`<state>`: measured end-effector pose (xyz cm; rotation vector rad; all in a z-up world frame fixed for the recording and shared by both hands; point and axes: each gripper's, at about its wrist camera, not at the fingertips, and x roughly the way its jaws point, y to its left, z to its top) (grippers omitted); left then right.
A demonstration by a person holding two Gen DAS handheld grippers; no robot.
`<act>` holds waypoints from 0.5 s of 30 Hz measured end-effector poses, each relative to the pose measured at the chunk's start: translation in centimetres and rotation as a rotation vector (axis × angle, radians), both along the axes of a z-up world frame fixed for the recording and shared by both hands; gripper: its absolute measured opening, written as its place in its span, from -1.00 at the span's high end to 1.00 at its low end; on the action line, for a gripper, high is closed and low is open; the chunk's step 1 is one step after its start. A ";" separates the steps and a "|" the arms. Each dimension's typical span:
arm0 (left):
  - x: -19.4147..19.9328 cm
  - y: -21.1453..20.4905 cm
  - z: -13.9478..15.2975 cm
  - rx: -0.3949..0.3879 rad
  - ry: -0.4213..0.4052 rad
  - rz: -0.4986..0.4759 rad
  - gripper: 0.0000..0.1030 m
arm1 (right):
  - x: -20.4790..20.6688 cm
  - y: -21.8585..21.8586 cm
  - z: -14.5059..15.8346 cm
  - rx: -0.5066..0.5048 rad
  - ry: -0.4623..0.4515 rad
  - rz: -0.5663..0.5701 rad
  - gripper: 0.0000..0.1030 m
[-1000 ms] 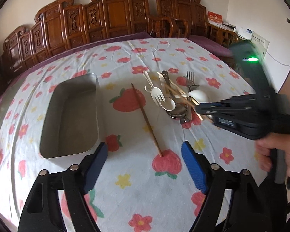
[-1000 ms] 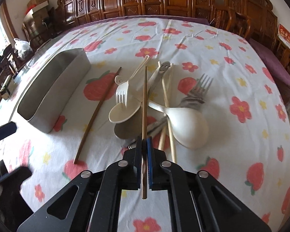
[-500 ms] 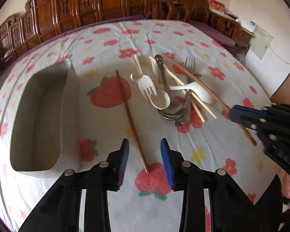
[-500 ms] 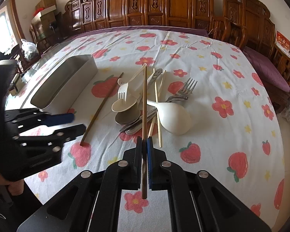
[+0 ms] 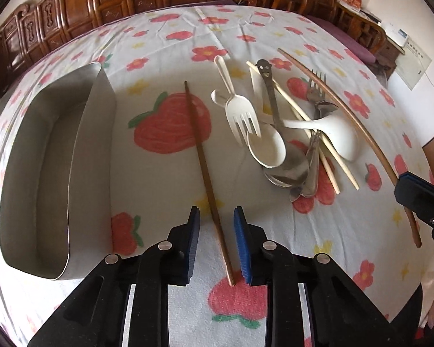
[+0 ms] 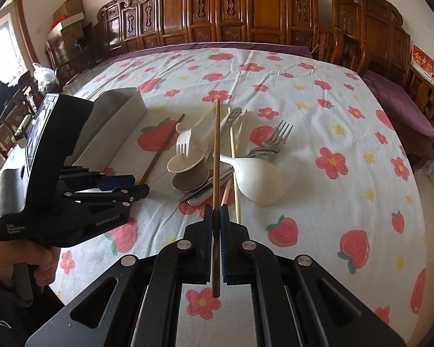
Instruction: Organize utensils
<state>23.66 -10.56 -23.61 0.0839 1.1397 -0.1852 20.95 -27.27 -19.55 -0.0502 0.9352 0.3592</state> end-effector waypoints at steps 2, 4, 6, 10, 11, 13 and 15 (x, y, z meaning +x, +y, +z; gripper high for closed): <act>0.1 0.0 0.0 0.022 -0.002 0.005 0.74 | 0.0 -0.1 0.0 0.002 -0.001 -0.002 0.88; 0.0 0.2 0.0 0.019 -0.001 0.003 0.91 | 0.0 -0.1 0.1 0.003 -0.001 -0.001 0.88; -0.2 0.6 0.0 0.003 0.003 0.009 0.91 | 0.0 -0.1 0.1 0.000 -0.002 0.001 0.88; -1.5 1.3 0.6 -0.001 -0.012 0.010 0.92 | -0.1 0.1 0.2 -0.001 -0.006 0.007 0.88; -1.9 1.6 1.0 -0.006 -0.022 0.013 0.92 | -0.1 0.1 0.3 -0.003 -0.008 0.008 0.88; -2.7 2.1 1.9 -0.023 -0.041 0.023 0.92 | -0.2 0.2 0.3 -0.003 -0.009 0.009 0.88; -3.3 2.5 2.7 -0.029 -0.059 0.027 0.92 | -0.3 0.2 0.3 -0.001 -0.008 0.009 0.88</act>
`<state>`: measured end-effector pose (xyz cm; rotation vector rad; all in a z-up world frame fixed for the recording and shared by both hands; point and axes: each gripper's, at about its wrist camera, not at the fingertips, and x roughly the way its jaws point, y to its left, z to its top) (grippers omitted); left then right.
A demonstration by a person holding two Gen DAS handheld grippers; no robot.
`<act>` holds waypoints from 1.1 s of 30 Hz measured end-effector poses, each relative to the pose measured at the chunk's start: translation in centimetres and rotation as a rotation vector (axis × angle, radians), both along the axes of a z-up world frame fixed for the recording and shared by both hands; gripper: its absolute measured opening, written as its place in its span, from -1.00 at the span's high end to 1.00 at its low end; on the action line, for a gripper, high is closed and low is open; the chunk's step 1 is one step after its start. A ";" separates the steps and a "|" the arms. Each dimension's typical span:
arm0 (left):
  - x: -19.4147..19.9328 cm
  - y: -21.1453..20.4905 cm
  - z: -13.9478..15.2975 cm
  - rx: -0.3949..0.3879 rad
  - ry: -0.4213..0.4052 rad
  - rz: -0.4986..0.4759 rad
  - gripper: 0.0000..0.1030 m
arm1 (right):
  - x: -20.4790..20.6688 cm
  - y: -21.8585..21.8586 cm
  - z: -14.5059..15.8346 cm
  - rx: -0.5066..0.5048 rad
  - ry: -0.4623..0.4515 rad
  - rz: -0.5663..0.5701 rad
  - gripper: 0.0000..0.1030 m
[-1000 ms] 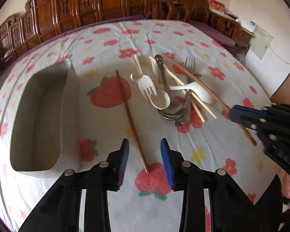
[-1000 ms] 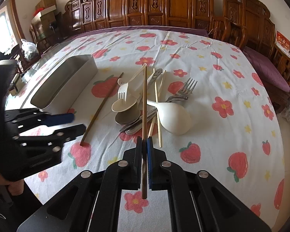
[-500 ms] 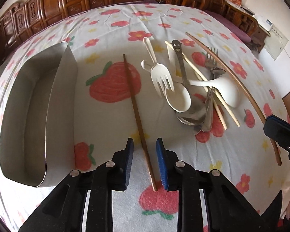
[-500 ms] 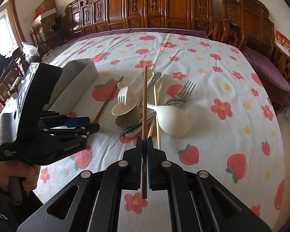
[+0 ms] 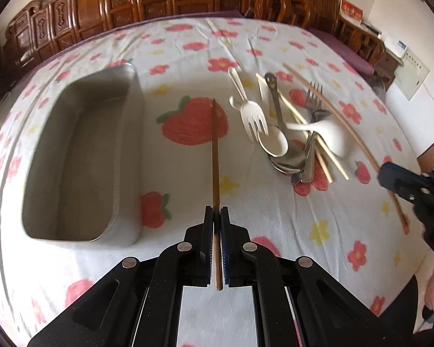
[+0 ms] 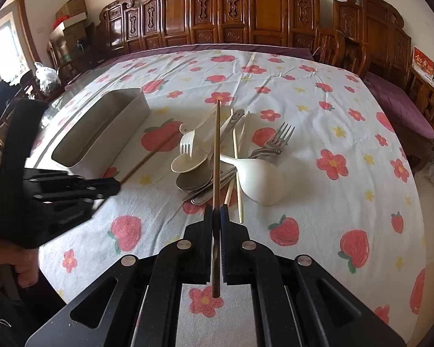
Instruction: Organize utensils
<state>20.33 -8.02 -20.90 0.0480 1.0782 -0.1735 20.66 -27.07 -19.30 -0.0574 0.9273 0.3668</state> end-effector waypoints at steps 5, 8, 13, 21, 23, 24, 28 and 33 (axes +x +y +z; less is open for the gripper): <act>-1.2 1.3 1.6 -0.010 -0.036 0.004 0.92 | -0.1 0.1 -0.2 0.002 0.006 0.003 0.89; -1.8 2.3 2.7 -0.029 -0.058 0.009 0.92 | -0.3 0.2 -0.3 0.000 0.006 0.006 0.89; -2.6 3.5 4.5 -0.048 -0.102 0.019 0.92 | -0.6 0.7 -0.1 0.001 0.001 0.019 0.89; -3.7 6.0 7.0 -0.075 -0.165 0.050 0.92 | -1.6 2.5 0.8 0.023 -0.011 0.062 0.89; -3.7 6.9 7.2 -0.076 -0.174 0.063 0.92 | -2.0 3.8 1.2 0.027 -0.019 0.084 0.89; -3.7 7.3 7.3 -0.075 -0.177 0.071 0.92 | -2.3 4.5 1.4 0.026 -0.025 0.098 0.89; -3.2 9.5 7.3 -0.096 -0.181 0.111 0.92 | -2.8 7.1 2.2 0.032 -0.040 0.142 0.89; -2.5 11.3 7.0 -0.099 -0.174 0.134 0.92 | -2.4 10.3 3.0 0.052 -0.041 0.168 0.89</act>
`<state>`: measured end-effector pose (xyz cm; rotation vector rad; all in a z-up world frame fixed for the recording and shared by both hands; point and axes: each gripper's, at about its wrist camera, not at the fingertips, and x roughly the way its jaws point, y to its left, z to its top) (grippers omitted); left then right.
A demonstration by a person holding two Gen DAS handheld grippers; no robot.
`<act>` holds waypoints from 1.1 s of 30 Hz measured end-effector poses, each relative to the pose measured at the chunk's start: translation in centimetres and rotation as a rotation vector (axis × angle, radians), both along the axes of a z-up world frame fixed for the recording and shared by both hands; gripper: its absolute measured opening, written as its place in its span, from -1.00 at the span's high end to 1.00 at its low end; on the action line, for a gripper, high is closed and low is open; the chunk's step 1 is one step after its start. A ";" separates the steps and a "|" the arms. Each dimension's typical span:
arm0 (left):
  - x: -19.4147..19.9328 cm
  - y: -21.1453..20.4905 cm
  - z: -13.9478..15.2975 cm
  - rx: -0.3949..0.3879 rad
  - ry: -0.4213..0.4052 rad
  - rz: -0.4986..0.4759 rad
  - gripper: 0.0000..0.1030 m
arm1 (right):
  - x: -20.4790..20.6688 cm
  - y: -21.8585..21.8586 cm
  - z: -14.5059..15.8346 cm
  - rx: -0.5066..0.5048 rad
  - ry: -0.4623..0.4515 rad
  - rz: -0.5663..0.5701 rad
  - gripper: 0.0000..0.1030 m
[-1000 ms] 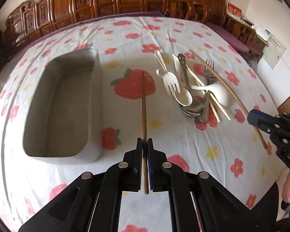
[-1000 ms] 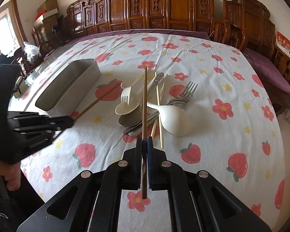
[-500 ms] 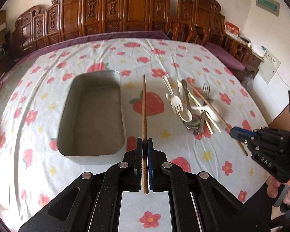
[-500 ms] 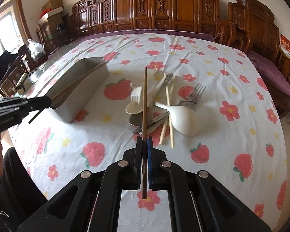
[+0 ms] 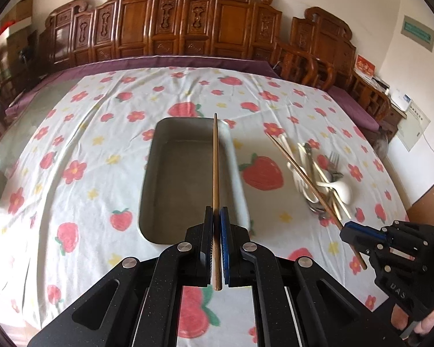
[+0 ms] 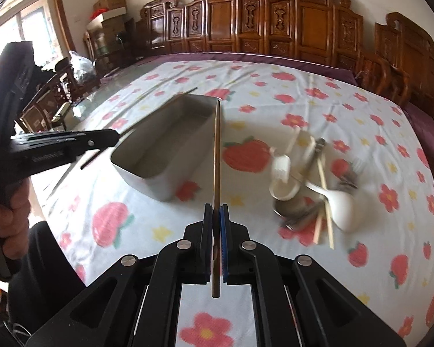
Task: Organize utensils
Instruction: 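Carry the chopsticks into the grey tray and open both tools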
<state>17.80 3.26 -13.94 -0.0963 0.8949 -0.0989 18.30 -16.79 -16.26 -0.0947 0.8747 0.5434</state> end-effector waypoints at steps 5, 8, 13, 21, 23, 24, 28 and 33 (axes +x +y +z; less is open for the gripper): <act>1.4 2.1 -1.1 0.015 0.034 0.023 0.92 | 0.6 2.6 0.6 0.011 0.004 0.013 0.89; 2.3 2.9 -1.7 0.021 0.058 0.027 0.92 | 1.1 3.8 0.8 0.010 0.009 0.014 0.89; 3.8 4.1 -2.6 0.020 0.095 0.024 0.92 | 2.3 5.0 0.6 0.011 0.033 0.008 0.89; 5.4 4.9 -3.8 -0.010 0.145 0.000 0.92 | 4.7 6.5 -0.1 -0.001 0.088 0.008 0.88; 5.7 4.9 -4.1 -0.008 0.152 -0.006 0.92 | 5.4 6.9 -0.1 -0.002 0.097 0.013 0.88; 5.9 4.9 -4.2 -0.008 0.155 -0.010 0.92 | 5.6 7.0 -0.1 -0.001 0.100 0.015 0.88; 6.4 4.9 -4.3 -0.024 0.162 -0.026 0.92 | 6.9 7.4 -0.1 0.021 0.116 0.013 0.88; 6.8 4.7 -3.9 -0.030 0.148 -0.043 0.92 | 7.9 8.0 -0.9 0.023 0.139 0.012 0.88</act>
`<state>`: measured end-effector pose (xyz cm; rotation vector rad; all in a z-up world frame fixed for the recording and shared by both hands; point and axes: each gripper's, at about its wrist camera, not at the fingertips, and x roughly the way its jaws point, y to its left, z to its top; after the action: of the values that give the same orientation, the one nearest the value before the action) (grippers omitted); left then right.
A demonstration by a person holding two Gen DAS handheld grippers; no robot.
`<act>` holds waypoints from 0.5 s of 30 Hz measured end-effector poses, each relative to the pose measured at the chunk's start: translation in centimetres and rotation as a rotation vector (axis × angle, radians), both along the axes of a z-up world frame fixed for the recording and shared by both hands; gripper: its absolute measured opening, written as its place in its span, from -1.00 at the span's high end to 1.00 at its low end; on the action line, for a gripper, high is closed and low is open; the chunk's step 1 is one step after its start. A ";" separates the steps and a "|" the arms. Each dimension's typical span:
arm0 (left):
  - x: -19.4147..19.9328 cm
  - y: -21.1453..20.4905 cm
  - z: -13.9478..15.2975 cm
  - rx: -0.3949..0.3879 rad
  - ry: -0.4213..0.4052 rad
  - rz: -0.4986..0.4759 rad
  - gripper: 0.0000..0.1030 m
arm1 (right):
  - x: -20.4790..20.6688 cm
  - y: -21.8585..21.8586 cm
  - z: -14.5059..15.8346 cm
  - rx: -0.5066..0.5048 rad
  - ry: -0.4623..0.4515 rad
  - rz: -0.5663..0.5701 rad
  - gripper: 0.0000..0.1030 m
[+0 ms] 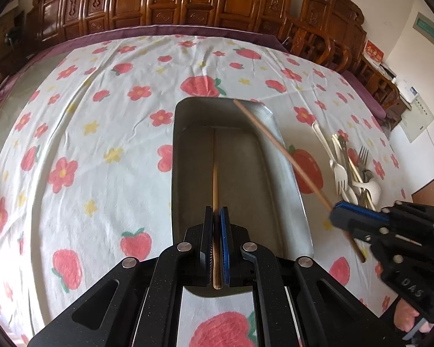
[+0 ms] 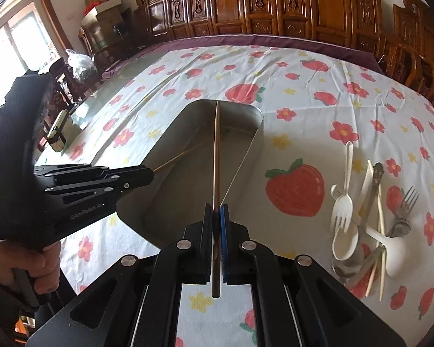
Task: Organize utensils
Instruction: 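Carry the chopsticks into the grey tray and open both tools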
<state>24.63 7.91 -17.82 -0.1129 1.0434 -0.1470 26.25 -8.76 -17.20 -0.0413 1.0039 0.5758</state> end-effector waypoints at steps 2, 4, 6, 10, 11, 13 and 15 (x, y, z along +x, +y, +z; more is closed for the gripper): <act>0.2 -0.2 0.1 0.008 -0.007 -0.005 0.92 | 0.2 0.1 -0.3 0.011 0.010 -0.006 0.88; 0.2 -0.5 0.2 0.011 -0.017 -0.012 0.91 | 0.3 0.2 -0.5 0.021 0.015 -0.009 0.88; 0.1 -0.7 0.5 0.019 -0.033 -0.019 0.89 | 0.4 0.4 -0.7 0.020 0.014 -0.008 0.88; -0.2 -0.1 1.7 0.034 -0.087 -0.003 0.55 | 0.6 0.7 -0.7 0.032 0.015 -0.013 0.88; -0.2 0.2 1.9 0.033 -0.092 0.006 0.55 | 0.7 0.8 -0.7 0.036 0.015 -0.015 0.88; -0.4 1.0 2.7 0.013 -0.108 0.030 0.55 | 0.9 1.3 -0.6 0.047 0.017 -0.018 0.88; -0.8 1.8 3.6 0.019 -0.133 0.046 0.55 | 1.0 2.0 -0.6 0.048 0.019 -0.016 0.89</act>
<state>23.84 9.74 -14.22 -0.1085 0.9091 -0.1018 27.29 -6.75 -17.80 0.0150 1.0073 0.5865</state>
